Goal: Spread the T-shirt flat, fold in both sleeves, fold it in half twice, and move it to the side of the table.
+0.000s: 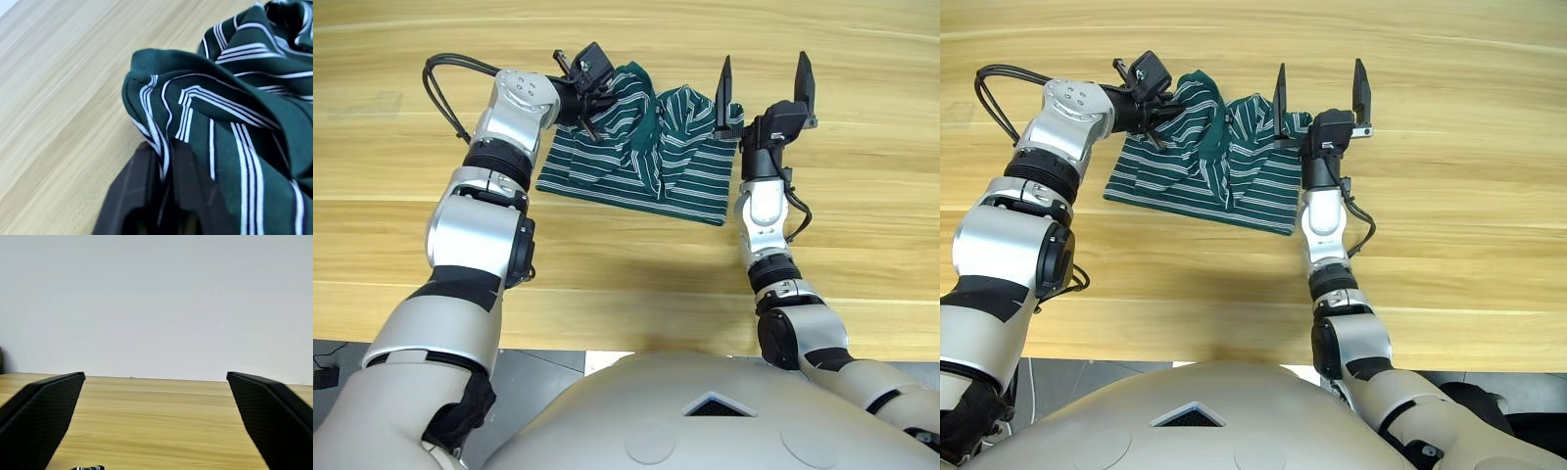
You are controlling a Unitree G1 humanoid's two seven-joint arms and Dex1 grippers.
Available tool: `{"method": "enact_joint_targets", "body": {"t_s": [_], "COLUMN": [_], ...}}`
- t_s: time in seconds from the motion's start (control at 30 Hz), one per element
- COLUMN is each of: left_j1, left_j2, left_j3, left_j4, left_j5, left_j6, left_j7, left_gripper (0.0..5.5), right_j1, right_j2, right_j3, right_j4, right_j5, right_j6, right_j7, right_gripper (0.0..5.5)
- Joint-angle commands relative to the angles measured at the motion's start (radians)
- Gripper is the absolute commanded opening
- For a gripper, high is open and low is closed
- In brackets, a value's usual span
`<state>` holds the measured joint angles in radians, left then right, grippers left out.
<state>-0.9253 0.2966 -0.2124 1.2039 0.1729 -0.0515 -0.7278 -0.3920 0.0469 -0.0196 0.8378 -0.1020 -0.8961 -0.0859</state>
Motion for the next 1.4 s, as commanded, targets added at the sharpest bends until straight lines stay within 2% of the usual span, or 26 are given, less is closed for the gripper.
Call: {"method": "enact_joint_targets", "body": {"t_s": [0.03,0.37,0.53,0.63,0.77,0.87,1.0,1.17,1.4], "left_j1": [-0.009,-0.026,-0.042,-0.053,-0.050,-0.031,-0.013,0.026,0.042], "left_j2": [0.012,0.054,0.113,0.155,0.211,0.233,0.236,0.229,0.229], "left_j3": [0.005,0.060,0.088,0.094,0.088,0.075,0.061,0.050,0.026], "left_j4": [0.007,-0.049,-0.133,-0.169,-0.297,-0.451,-0.566,-0.735,-0.832], "left_j5": [0.013,-0.026,-0.044,-0.043,-0.056,-0.079,-0.083,-0.115,-0.131], "left_j6": [-0.018,-0.023,-0.010,0.003,0.036,0.086,0.142,0.222,0.272], "left_j7": [0.006,-0.045,-0.095,-0.119,-0.206,-0.292,-0.321,-0.351,-0.354], "left_gripper": [0.02,0.02,0.02,0.02,0.02,0.02,0.02,0.02,0.02], "right_j1": [-0.015,-0.011,0.009,0.051,0.159,0.249,0.313,0.247,0.183], "right_j2": [-0.006,-0.006,0.010,0.026,0.045,0.055,0.079,0.106,0.170], "right_j3": [0.004,0.010,0.040,0.088,0.188,0.265,0.373,0.376,0.423], "right_j4": [0.013,0.017,-0.005,-0.086,-0.312,-0.472,-0.608,-0.482,-0.343], "right_j5": [-0.008,-0.006,0.016,0.039,0.026,-0.002,-0.035,-0.088,-0.103], "right_j6": [-0.007,-0.009,0.026,0.085,0.273,0.403,0.533,0.629,0.624], "right_j7": [-0.007,0.000,0.058,0.146,0.235,0.253,0.258,0.130,0.021], "right_gripper": [5.40,5.40,5.40,5.40,5.40,5.40,5.40,5.40,5.40]}}
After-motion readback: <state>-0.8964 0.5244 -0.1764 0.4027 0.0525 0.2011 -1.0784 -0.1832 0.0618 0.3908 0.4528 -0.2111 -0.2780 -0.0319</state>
